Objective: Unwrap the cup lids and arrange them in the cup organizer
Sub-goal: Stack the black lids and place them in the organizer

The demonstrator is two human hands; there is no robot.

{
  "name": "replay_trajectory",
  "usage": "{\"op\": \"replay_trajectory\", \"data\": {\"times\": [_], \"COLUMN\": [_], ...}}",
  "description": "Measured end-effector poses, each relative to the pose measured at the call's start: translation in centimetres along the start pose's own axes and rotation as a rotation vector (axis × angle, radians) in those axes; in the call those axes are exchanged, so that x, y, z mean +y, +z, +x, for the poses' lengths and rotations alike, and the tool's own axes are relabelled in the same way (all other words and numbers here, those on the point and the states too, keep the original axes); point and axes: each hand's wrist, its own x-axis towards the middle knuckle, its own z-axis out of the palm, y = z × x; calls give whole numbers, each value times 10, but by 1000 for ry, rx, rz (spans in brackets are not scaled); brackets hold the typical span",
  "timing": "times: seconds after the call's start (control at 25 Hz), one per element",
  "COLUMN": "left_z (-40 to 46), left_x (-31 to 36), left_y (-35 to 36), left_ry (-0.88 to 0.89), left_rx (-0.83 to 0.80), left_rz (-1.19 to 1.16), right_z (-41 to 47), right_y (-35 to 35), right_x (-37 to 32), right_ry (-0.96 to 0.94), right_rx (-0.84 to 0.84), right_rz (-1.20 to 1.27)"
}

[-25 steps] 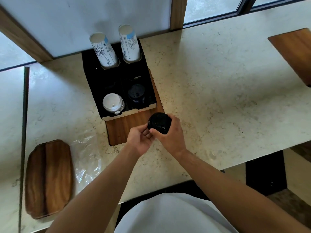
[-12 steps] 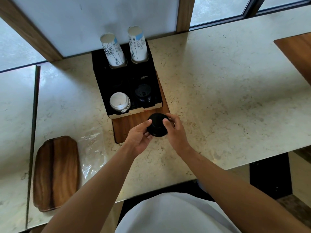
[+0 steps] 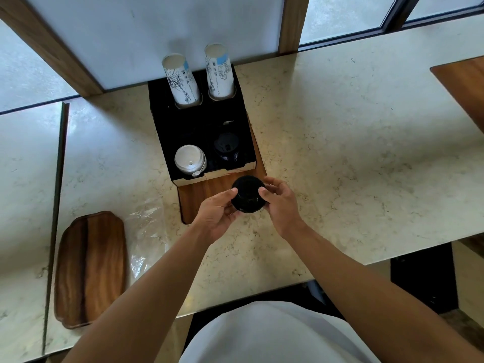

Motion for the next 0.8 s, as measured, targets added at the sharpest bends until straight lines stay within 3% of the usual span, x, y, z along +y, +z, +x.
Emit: {"op": "replay_trajectory", "data": {"times": [0.32, 0.8], "left_z": [3, 26], "left_x": [11, 64], "left_y": [-1, 11], "left_ry": [46, 220], "left_rx": [50, 254], "left_rz": [63, 204], "right_z": [15, 54], "right_y": [8, 50], "right_x": [-9, -53], "right_ry": [57, -150], "right_rx": [20, 35], "right_rz": [-7, -460]}}
